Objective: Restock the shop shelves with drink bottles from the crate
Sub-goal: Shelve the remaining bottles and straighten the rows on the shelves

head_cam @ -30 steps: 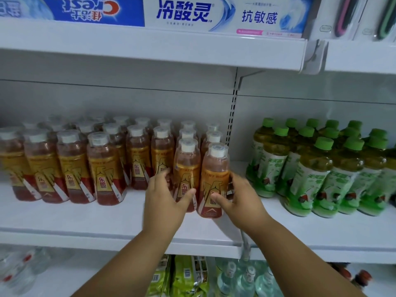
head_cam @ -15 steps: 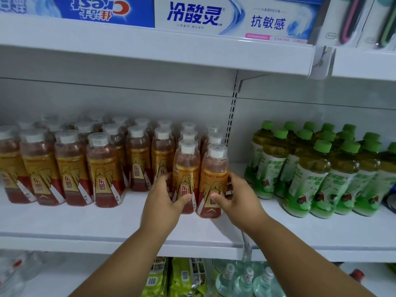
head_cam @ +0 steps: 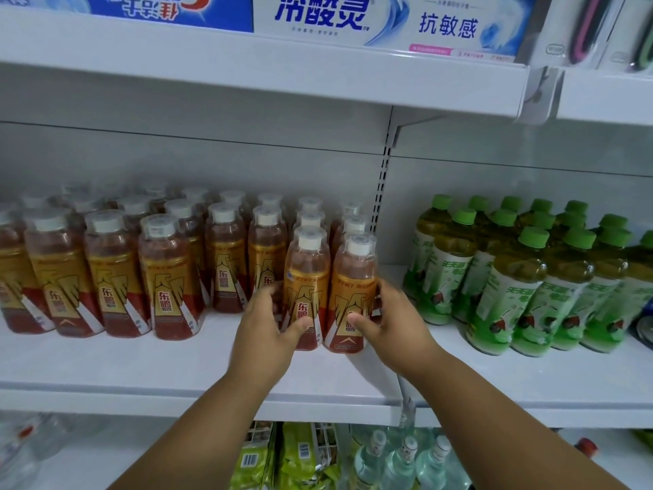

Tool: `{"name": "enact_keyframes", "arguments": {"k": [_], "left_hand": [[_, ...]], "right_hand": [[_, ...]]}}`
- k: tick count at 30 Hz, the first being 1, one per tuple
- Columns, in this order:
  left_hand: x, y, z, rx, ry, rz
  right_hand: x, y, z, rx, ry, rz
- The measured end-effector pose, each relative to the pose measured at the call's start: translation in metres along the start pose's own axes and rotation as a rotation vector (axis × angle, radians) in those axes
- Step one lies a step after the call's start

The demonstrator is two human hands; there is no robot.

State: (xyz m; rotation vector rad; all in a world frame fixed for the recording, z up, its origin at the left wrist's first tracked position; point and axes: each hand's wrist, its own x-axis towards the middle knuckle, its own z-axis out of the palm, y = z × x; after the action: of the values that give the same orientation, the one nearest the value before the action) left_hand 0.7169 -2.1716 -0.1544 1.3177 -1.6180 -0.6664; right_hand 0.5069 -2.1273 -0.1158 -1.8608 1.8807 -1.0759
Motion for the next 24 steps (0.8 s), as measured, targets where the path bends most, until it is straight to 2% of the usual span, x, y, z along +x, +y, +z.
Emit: {"name": "enact_keyframes", "arguments": {"k": [16,20,22,24], "left_hand": [[-0.001,0.005,0.0,0.018,0.008,-0.005],[-0.003,0.013,-0.004,0.041,-0.042,-0.007],[-0.012,0.02,-0.009,0.052,0.006,0.004],[-0.031,0.032,-0.015,0.005,0.139,0.062]], "right_hand": [[-0.005,-0.004,0.002,0.004,0.045,-0.016],[-0.005,-0.011,-0.002,-0.048,0.01,0.021],[-0.011,-0.016,-0.004,-0.091,0.087,0.041],[-0.03,-0.025,-0.006,-0.032,0.279,-0.002]]}}
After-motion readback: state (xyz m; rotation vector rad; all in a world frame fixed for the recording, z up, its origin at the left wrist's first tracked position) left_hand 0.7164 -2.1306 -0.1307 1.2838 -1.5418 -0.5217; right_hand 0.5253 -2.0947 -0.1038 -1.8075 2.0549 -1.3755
